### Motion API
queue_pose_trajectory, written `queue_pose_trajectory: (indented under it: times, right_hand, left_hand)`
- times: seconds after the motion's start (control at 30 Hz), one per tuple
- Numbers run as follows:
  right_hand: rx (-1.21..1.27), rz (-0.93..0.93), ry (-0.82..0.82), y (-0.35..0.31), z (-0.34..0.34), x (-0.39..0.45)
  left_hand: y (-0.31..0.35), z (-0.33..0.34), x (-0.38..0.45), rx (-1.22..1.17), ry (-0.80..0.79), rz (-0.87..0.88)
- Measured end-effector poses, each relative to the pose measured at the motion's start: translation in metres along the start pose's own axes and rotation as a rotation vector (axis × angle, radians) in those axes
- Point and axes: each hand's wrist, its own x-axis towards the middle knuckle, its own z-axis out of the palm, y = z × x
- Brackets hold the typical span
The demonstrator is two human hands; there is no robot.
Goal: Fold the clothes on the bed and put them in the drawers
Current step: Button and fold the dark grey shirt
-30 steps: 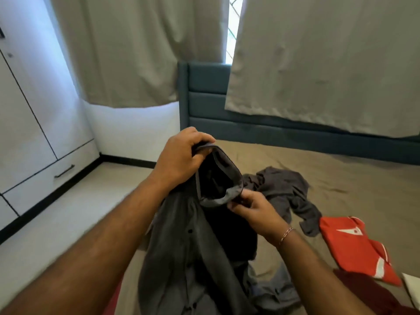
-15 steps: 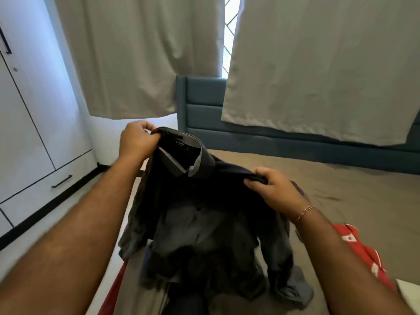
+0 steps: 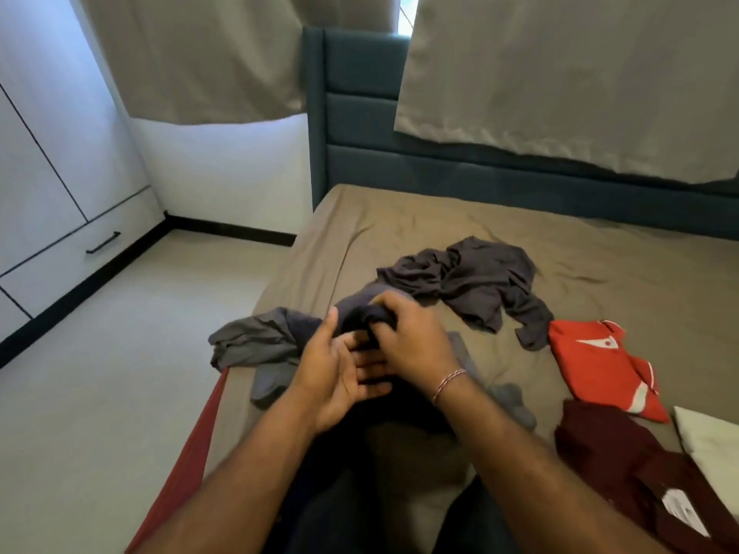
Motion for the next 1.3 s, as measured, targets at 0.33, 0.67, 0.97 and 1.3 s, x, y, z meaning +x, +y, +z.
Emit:
queue_pose_trajectory:
  times: [0.33, 0.67, 0.97, 1.3]
  right_hand:
    - [-0.200, 0.136, -0.254, 0.047, 0.078, -0.076]
    - [-0.390, -0.157, -0.206, 0.048, 0.097, -0.091]
    - [-0.054, 0.007, -0.517, 0.039, 0.116, -0.097]
    - [0.120, 0.184, -0.217, 0.073, 0.132, -0.089]
  left_hand:
    - [-0.010, -0.042, -0.021, -0.002, 0.351, 0.410]
    - [0.006, -0.132, -0.053, 0.023, 0.425, 0.434]
    - [-0.008, -0.179, -0.043, 0.310, 1.168, 0.269]
    - [-0.093, -0.138, -0.052, 1.441, -0.126, 0.564]
